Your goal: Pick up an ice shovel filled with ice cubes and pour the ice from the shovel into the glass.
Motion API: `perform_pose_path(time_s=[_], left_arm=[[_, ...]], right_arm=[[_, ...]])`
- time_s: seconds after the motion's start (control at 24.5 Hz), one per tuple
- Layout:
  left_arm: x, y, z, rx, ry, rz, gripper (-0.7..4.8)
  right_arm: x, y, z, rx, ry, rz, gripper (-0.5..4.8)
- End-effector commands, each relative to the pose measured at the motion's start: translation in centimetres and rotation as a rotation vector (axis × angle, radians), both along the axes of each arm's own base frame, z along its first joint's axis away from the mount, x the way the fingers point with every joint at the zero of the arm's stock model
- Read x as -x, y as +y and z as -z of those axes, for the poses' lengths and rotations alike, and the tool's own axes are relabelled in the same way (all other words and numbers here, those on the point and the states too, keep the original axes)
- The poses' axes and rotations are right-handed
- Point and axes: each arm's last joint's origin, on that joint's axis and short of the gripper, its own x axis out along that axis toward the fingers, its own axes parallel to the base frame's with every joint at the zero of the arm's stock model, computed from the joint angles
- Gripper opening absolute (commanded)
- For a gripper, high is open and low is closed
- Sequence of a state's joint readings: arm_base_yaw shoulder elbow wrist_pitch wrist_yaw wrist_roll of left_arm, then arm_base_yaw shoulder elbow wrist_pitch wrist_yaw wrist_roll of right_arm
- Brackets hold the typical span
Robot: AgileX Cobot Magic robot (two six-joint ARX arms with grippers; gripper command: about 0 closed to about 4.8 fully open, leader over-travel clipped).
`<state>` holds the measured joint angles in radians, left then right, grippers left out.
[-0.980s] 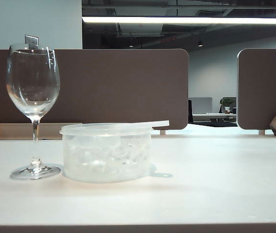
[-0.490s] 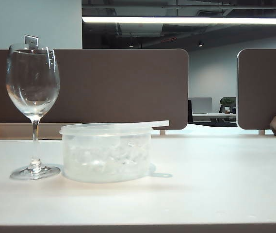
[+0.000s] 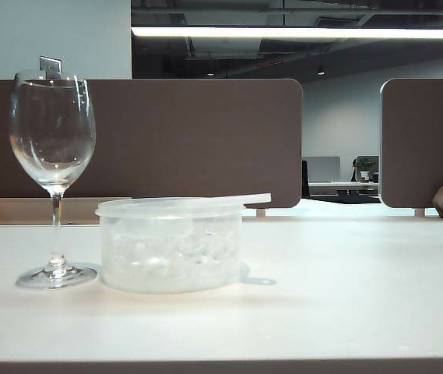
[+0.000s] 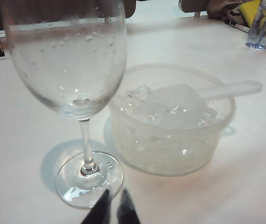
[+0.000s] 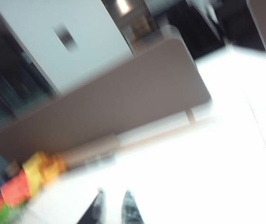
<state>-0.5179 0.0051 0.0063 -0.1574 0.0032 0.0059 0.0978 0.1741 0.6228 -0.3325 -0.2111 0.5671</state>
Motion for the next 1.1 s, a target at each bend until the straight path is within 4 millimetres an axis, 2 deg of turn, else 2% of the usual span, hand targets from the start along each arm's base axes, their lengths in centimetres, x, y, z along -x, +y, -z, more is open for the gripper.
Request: perform_pose_path(time_s=[0.04,0.2,0.29,0.33,0.41,0.53,0.65,0.86,0.98,1.1], left_arm=[[0.0,0.0,-0.1,0.006,-0.007,-0.003,0.29],[0.0,0.0,-0.1,0.006,-0.006,-0.003,0.29],[0.0,0.0,-0.1,0.007,-0.007,-0.003,0.29],[0.0,0.0,-0.1,0.006,-0.007,-0.003,0.29],[0.0,0.0,-0.1,0.006,-0.006,-0.003,0.29],[0.0,0.0,-0.1,0.006,-0.006,-0.003,0.29],[0.0,0.0,-0.1,0.006,-0.006,-0.003,0.29],[0.0,0.0,-0.1,0.006,-0.006,-0.002,0.29],[0.0,0.0,-0.1,0.007,-0.007,-0.004,0.29],[0.0,0.0,-0.1,0.007,-0.007,0.0,0.29]], right_arm=[[-3.1,0.5,-0.6,0.031,0.3,-0.056,0.53],[-7.4,1.3,-0.3,0.016,0.552,-0.221,0.53],[-9.7,1.9,0.4,-0.016,0.642,-0.354,0.53],[-11.5,2.4,1.2,-0.051,0.697,-0.448,0.53],[-14.4,3.5,3.2,-0.082,0.807,-0.512,0.53],[-16.2,4.8,4.8,-0.071,0.87,-0.537,0.53],[-18.7,7.4,7.1,-0.103,0.927,-0.658,0.53],[-19.8,9.3,9.1,-0.106,0.975,-0.674,0.53],[-19.6,9.4,10.2,-0.157,0.984,-0.579,0.53],[-18.7,9.6,11.5,-0.298,0.95,-0.494,0.53]])
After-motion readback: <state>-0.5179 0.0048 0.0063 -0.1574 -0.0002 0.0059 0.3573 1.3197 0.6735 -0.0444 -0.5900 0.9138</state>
